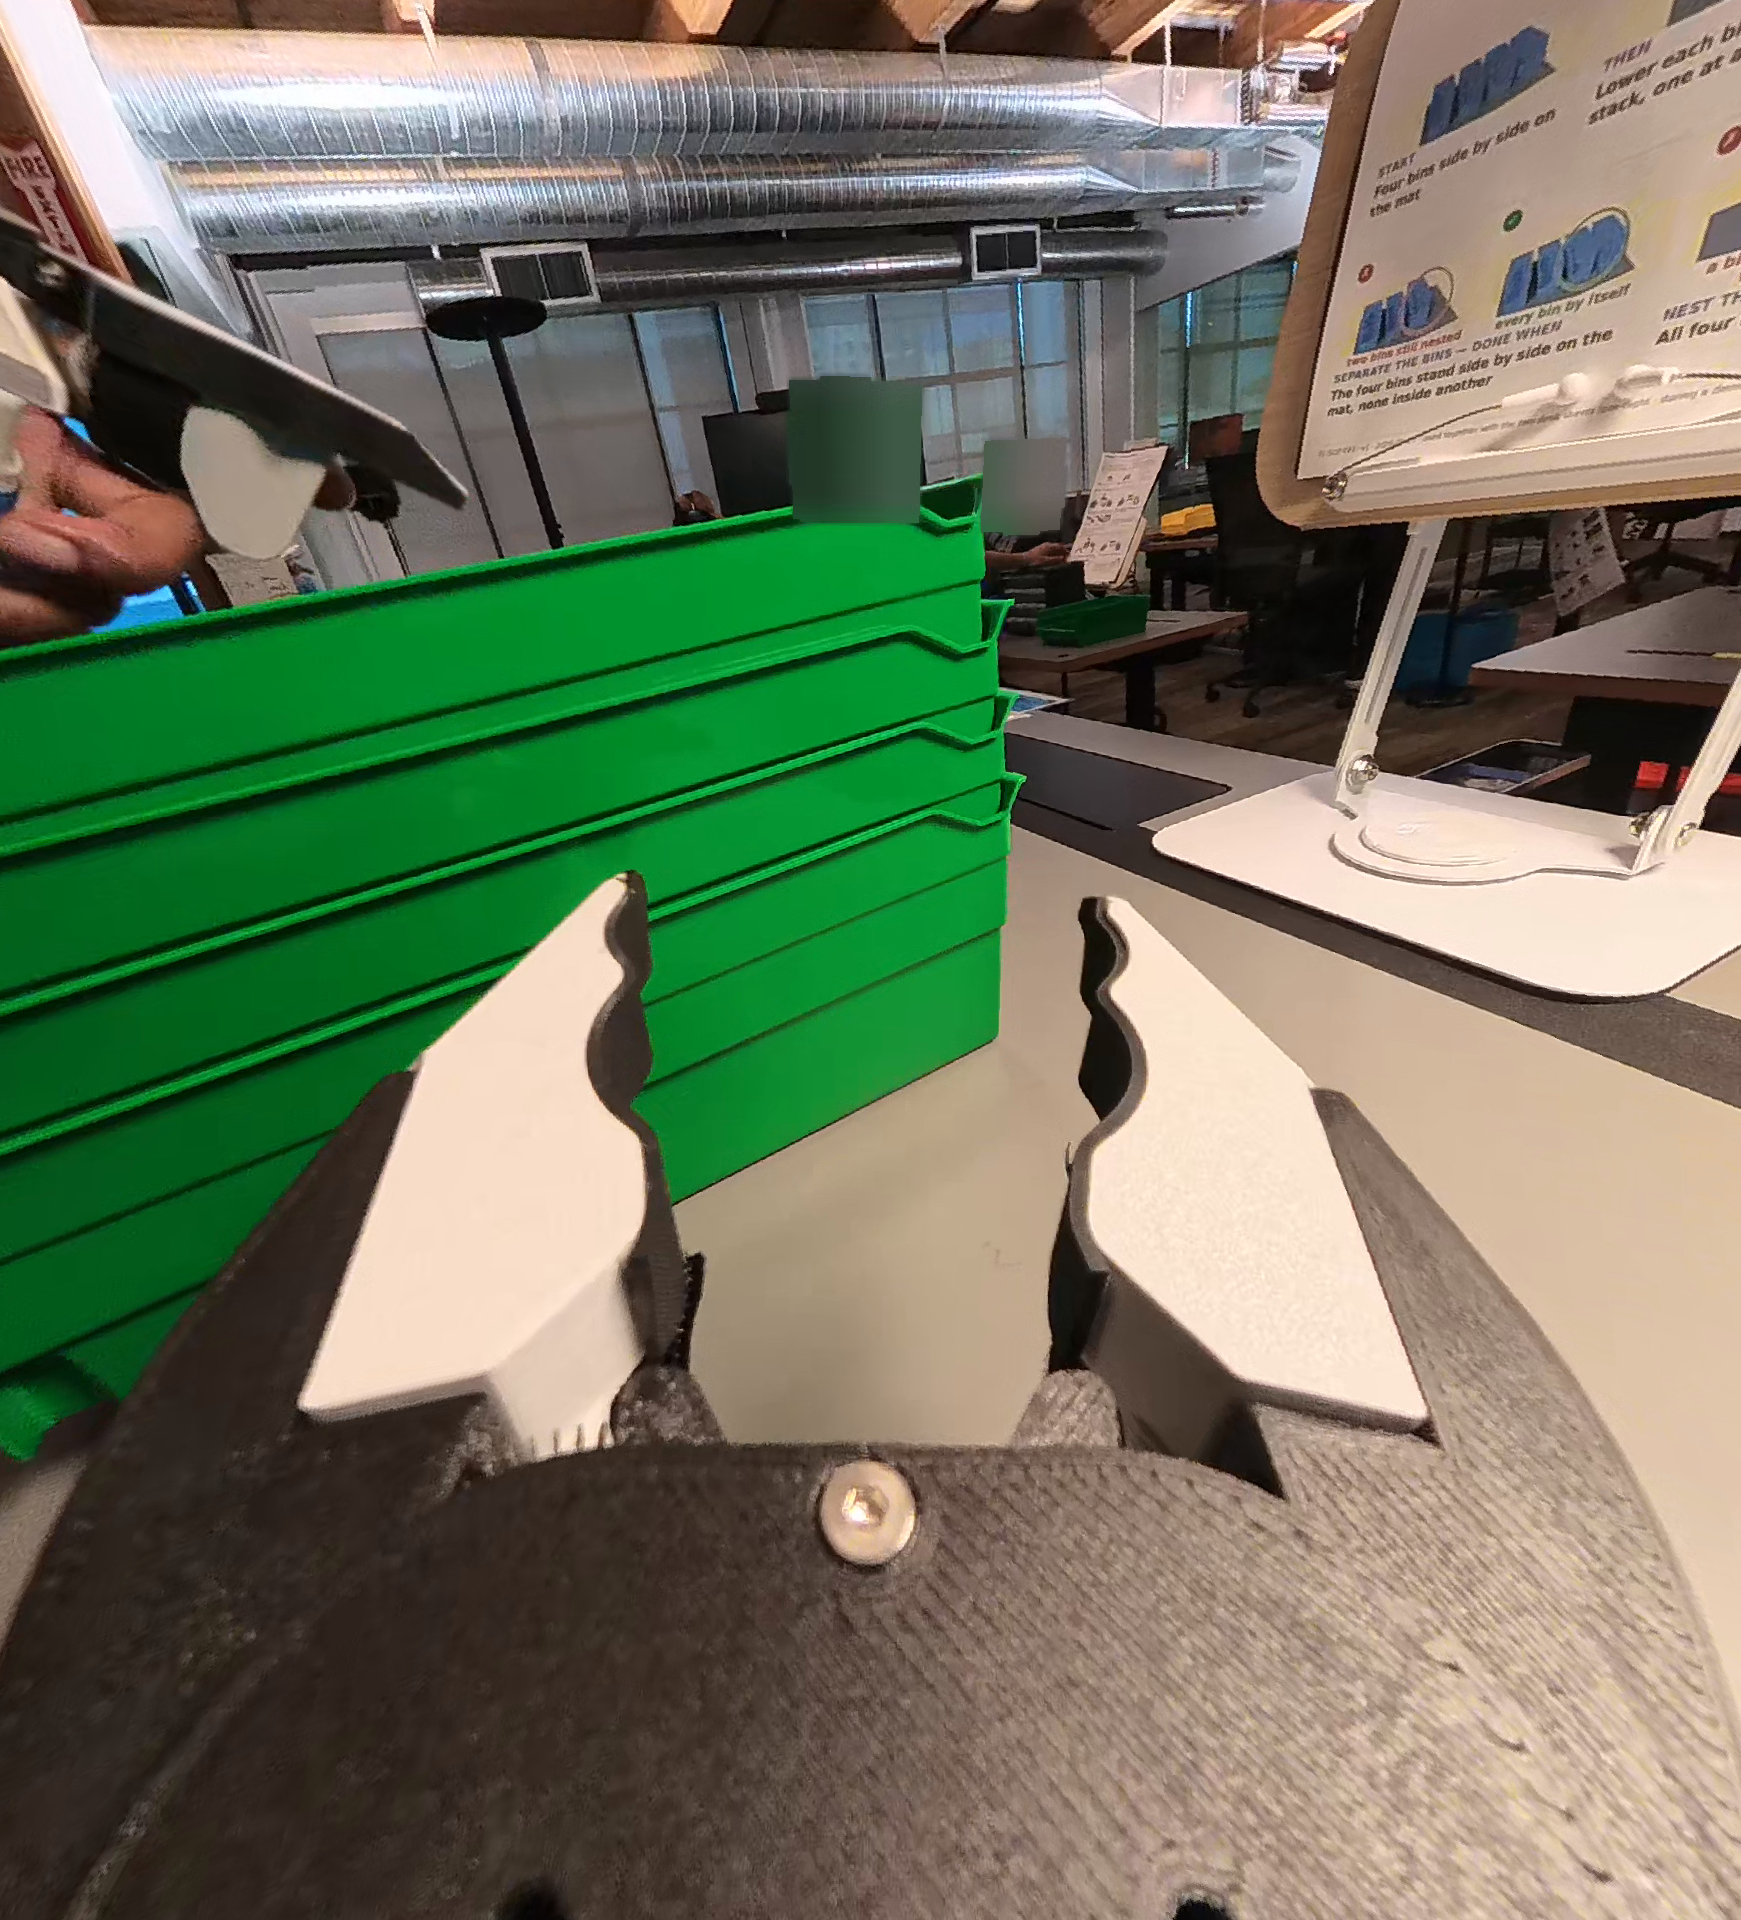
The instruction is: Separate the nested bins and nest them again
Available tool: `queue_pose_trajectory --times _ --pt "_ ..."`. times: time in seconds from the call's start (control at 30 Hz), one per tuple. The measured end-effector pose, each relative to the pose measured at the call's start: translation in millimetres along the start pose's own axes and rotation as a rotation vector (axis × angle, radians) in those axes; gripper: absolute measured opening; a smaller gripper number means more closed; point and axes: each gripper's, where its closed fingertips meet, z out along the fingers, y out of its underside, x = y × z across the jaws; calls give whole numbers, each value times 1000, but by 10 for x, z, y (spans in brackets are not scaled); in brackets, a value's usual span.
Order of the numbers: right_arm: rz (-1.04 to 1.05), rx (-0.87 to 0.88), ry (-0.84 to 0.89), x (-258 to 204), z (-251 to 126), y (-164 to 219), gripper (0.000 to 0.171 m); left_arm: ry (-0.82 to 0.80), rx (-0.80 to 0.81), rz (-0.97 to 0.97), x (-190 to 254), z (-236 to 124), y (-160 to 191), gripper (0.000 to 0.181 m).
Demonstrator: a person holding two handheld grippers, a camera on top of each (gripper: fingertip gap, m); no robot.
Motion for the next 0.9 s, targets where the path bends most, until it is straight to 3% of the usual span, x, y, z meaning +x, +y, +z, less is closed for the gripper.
queue_pose_trajectory --times 0.23,0.67,0.9 --pt "-33 -31 14 -38 17 43 83 -1 -175 -13 69 258 233 146" --pt "-35 -50 53 34 -25 56 83 34 -413 94 318 600 290 150" --pt "-3 -52 73 113 -35 56 82 -125 -460 229 277 619 139 147"
